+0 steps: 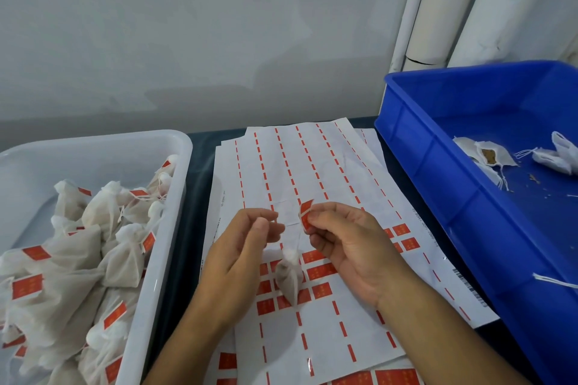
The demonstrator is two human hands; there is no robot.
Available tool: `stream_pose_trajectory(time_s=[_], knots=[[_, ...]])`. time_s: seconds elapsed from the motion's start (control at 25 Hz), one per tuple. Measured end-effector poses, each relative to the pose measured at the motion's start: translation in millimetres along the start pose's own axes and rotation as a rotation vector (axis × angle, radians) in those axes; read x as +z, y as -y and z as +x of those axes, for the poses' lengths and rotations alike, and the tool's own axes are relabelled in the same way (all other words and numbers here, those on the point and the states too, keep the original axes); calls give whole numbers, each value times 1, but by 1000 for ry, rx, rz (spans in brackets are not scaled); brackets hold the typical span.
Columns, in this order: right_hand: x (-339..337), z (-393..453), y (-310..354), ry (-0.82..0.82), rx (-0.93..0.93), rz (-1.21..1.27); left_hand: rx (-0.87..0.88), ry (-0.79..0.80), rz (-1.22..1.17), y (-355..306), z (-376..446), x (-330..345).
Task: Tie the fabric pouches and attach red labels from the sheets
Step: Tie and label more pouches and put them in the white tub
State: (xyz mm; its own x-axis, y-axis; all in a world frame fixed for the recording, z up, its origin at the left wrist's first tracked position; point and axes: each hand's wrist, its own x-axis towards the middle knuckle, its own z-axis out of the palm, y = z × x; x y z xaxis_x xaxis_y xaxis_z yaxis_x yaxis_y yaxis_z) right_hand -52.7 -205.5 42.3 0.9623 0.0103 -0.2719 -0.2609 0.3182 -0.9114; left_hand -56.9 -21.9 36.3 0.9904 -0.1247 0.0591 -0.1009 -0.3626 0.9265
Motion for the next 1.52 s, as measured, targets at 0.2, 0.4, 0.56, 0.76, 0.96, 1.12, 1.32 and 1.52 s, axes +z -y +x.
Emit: stream_pose_trajectory(time_s=[0.2,0.4,0.56,0.76,0.96,1.12,1.32,1.52], knots=[[-1,-1,0,39,-20,-14,75,76,141,0,-6,14],[-4,-1,0,47,-36,-32,197,-14,111,1,-7,20],[-4,0,3,46,-59,-94,200,-60,124,-1,-7,18],[-9,2,8,15,-185,-256,106,-68,43,0,-5,18],[-14,-1,12,180,-275,-467,64,1,-63,-4,-5,15],[-16,-1,9,174,-280,-603,65,87,-87,-5,-5,14],[-18,0,9,135,-308,-670,90,56,-116,-5,-6,17],[-16,-1,8,95,-328,-697,106,-11,-110,-3,-7,21]])
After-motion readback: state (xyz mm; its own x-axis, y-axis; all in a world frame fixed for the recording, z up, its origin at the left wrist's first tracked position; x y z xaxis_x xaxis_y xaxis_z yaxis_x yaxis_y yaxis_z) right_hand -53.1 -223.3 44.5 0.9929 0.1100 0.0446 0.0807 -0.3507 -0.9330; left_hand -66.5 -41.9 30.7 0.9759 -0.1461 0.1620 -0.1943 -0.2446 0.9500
